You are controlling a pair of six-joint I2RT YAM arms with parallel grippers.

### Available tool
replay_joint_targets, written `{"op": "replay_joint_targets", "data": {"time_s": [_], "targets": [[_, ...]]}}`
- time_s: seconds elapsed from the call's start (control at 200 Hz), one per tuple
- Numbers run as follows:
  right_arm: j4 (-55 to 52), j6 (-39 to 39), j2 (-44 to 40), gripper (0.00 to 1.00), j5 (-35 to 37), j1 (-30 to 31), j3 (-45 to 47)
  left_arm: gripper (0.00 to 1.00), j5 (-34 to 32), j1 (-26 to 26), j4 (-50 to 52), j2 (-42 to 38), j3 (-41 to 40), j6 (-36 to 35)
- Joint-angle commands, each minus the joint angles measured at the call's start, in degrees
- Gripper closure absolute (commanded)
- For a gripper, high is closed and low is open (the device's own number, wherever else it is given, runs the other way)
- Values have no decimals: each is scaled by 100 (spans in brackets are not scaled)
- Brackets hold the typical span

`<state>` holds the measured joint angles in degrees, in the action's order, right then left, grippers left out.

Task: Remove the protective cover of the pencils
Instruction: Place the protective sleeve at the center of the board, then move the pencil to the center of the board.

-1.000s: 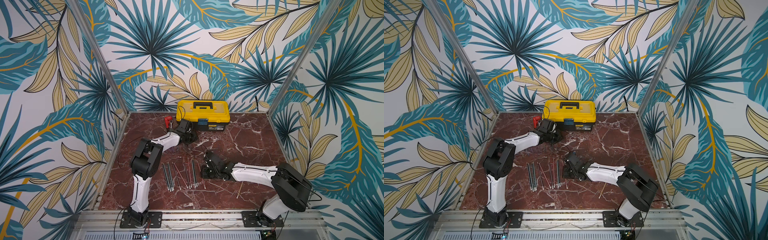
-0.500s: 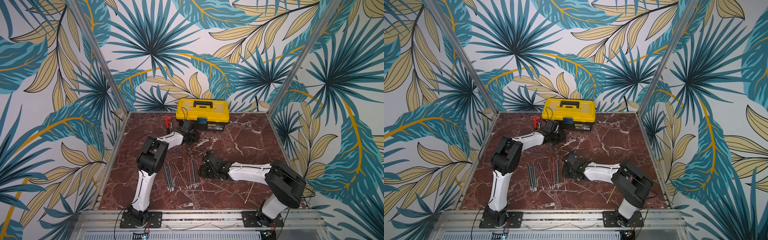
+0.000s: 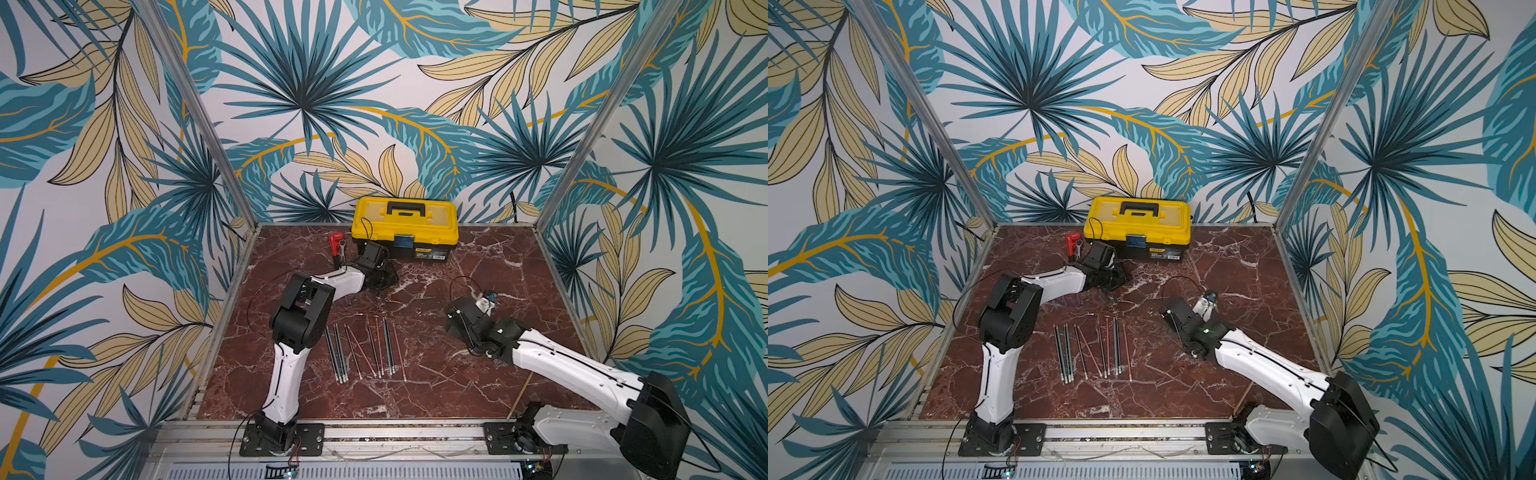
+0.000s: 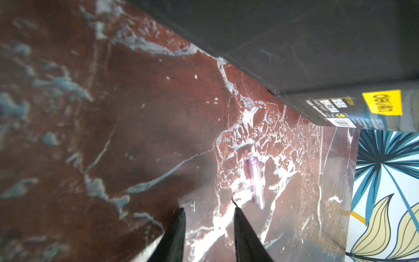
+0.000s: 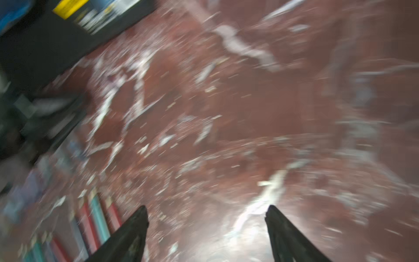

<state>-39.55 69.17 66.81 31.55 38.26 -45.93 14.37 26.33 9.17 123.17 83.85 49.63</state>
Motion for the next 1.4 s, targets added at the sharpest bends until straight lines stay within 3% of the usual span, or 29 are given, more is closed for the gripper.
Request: {"op": "replay_joint_targets", "data": {"time_s": [0.0,0.06,0.165,0.3,0.731,1.342,1.397], "targets": [[-2024,1417,-320,23,1024,-775,257,63,44,37,-37,-398,-225,21],[-2168,1600,-569,23,966,-1309,520,63,44,41,-31,-498,-302,-5],[-1185,965,-1037,30,414,-2052,1154,62,61,42,-36,-680,-431,-40],[-1122,932,-985,31,222,-2746,1355,61,116,44,-38,-868,-581,-50],[-297,412,-407,31,-371,-4003,1799,60,222,40,-38,-1006,-675,-102],[540,-321,59,35,-1234,-4573,2059,60,301,31,-38,-1550,-1136,-135],[678,-600,5,43,-1430,-4573,2043,60,281,27,-38,-1660,-1233,-129]]}}
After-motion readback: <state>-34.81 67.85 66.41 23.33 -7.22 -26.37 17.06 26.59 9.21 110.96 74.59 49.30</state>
